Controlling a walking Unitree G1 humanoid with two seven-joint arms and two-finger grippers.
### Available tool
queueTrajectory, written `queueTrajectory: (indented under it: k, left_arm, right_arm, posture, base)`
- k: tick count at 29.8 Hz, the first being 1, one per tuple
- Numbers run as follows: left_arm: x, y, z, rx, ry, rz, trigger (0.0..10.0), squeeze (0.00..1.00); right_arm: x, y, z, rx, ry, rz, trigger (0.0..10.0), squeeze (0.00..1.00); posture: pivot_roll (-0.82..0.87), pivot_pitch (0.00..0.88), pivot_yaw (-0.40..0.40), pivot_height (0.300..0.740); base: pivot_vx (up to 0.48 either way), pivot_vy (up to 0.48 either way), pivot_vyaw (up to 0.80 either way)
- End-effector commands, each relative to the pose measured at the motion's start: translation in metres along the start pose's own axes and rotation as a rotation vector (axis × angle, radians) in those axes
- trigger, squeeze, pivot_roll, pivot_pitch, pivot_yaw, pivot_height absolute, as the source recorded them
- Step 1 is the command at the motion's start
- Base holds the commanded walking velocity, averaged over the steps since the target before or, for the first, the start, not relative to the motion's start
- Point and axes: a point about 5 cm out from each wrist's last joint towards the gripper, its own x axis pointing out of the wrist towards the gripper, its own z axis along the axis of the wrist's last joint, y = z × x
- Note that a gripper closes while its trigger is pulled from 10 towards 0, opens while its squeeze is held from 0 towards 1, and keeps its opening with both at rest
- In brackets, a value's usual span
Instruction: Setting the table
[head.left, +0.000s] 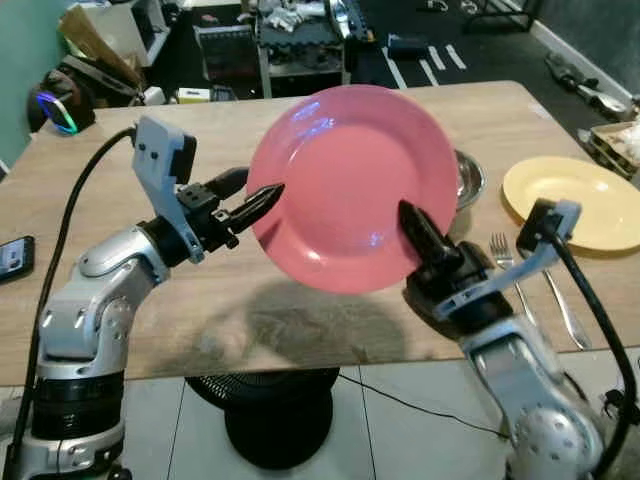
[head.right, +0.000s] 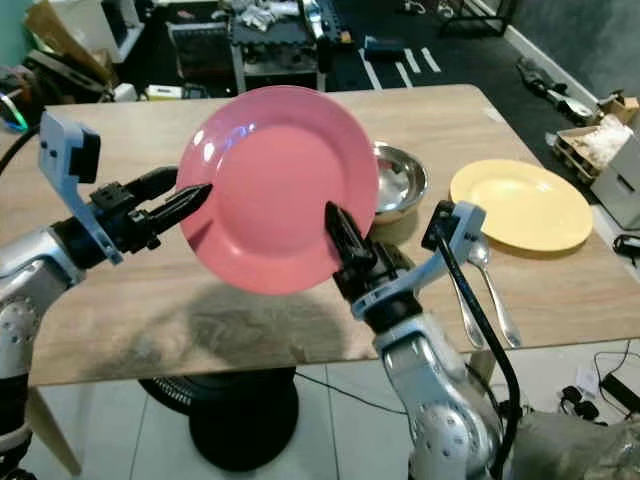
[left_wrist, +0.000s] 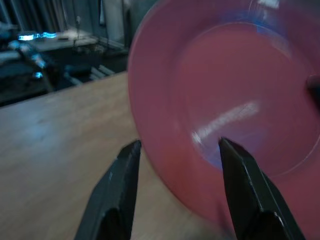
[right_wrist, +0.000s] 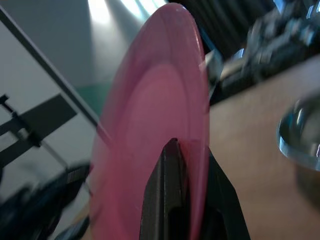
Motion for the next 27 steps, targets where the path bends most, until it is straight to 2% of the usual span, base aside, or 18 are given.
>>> queueTrajectory:
  k: [1, 3, 4, 5, 8, 12, 15, 18, 20, 24, 27]
  left_arm:
    - [-0.007, 0.008, -0.006, 0.037, 0.034, 0.098, 10.0, 0.00]
    - [-0.009, 0.010, -0.009, 0.043, 0.046, 0.140, 10.0, 0.00]
    - [-0.009, 0.016, -0.011, 0.089, 0.041, 0.243, 10.0, 0.00]
    - [-0.009, 0.016, -0.011, 0.098, 0.039, 0.272, 10.0, 0.00]
    - [-0.008, 0.015, -0.011, 0.088, 0.029, 0.314, 10.0, 0.00]
    - [-0.003, 0.014, -0.018, 0.132, 0.029, 0.403, 10.0, 0.00]
    - [0.002, 0.005, -0.027, 0.127, 0.035, 0.415, 10.0, 0.00]
    - [0.003, 0.000, -0.030, 0.120, 0.023, 0.421, 10.0, 0.00]
    - [0.003, -0.003, -0.032, 0.103, 0.010, 0.432, 10.0, 0.00]
    - [0.006, -0.014, -0.039, 0.058, 0.004, 0.419, 10.0, 0.00]
    - [0.010, -0.016, -0.041, 0.072, 0.002, 0.427, 10.0, 0.00]
  right_arm:
    - [-0.001, -0.017, 0.004, -0.052, -0.025, -0.114, 10.0, 0.00]
    - [-0.001, -0.020, 0.007, -0.056, -0.039, -0.128, 10.0, 0.00]
    - [-0.002, -0.029, 0.015, -0.065, -0.083, -0.180, 10.0, 0.00]
    - [-0.002, -0.032, 0.018, -0.063, -0.105, -0.200, 10.0, 0.00]
    - [-0.002, -0.037, 0.024, -0.074, -0.145, -0.240, 10.0, 0.00]
    - [-0.005, -0.048, 0.032, -0.085, -0.207, -0.328, 10.0, 0.00]
    - [-0.009, -0.057, 0.042, -0.199, -0.253, -0.412, 10.0, 0.00]
    - [-0.010, -0.058, 0.045, -0.227, -0.267, -0.425, 10.0, 0.00]
    - [-0.011, -0.057, 0.045, -0.282, -0.266, -0.425, 10.0, 0.00]
    - [-0.014, -0.059, 0.038, -0.260, -0.256, -0.428, 10.0, 0.00]
    - [-0.013, -0.060, 0.033, -0.257, -0.248, -0.422, 10.0, 0.00]
  posture:
    - [-0.07, 0.016, 0.151, 0.740]
    - [-0.07, 0.016, 0.151, 0.740]
    - [-0.07, 0.000, 0.148, 0.740]
    - [-0.08, 0.000, 0.148, 0.740]
    - [-0.09, 0.000, 0.146, 0.740]
    - [-0.10, 0.000, 0.144, 0.740]
    - [-0.12, 0.000, 0.144, 0.740]
    - [-0.13, 0.000, 0.145, 0.740]
    - [-0.13, 0.000, 0.146, 0.740]
    - [-0.14, 0.000, 0.146, 0.740]
    - [-0.14, 0.000, 0.146, 0.740]
  base:
    - [0.000, 0.000, 0.00]
    - [0.000, 0.000, 0.00]
    - [0.000, 0.000, 0.00]
    - [0.000, 0.000, 0.00]
    - [0.000, 0.000, 0.00]
    - [0.000, 0.000, 0.00]
    - [0.000, 0.000, 0.00]
    - [0.000, 0.000, 0.00]
    - [0.000, 0.000, 0.00]
    - [0.000, 0.000, 0.00]
    - [0.000, 0.000, 0.00]
